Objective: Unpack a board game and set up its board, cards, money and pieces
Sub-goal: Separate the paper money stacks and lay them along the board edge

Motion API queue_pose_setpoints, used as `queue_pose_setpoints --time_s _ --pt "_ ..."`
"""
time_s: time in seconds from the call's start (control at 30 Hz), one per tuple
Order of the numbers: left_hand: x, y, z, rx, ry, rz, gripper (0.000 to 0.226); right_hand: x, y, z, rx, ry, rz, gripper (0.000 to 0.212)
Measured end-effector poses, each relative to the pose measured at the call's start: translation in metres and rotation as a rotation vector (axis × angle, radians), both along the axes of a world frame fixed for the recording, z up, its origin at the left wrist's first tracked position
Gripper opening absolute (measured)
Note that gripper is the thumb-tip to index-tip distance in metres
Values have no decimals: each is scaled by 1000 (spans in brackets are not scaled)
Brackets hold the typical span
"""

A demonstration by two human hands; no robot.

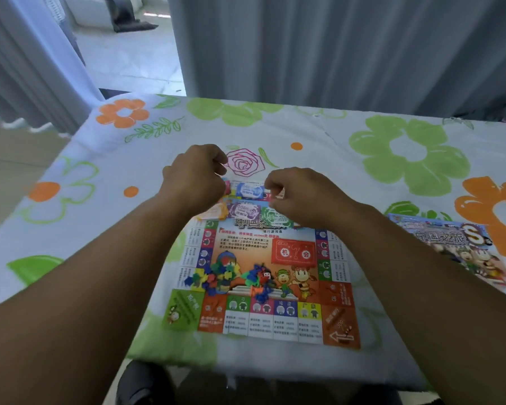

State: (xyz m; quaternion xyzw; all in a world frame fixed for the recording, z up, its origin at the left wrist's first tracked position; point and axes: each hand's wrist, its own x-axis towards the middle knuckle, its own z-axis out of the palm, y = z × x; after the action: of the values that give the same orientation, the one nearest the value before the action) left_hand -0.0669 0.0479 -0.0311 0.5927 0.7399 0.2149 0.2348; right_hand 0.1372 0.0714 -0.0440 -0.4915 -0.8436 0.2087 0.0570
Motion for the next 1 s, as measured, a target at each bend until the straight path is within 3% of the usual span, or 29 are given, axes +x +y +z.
queue_pose_setpoints --time_s 0.27,0.53,1.0 --pt "-28 -30 -23 -129 34 -11 45 -55 -20 -14 15 -4 25 37" --pt "-38 -29 -35 -103 98 -141 46 -85 -11 -31 42 -13 77 55" --pt "-46 -26 -50 -89 51 -174 38 -91 -1 -47 99 -55 104 40"
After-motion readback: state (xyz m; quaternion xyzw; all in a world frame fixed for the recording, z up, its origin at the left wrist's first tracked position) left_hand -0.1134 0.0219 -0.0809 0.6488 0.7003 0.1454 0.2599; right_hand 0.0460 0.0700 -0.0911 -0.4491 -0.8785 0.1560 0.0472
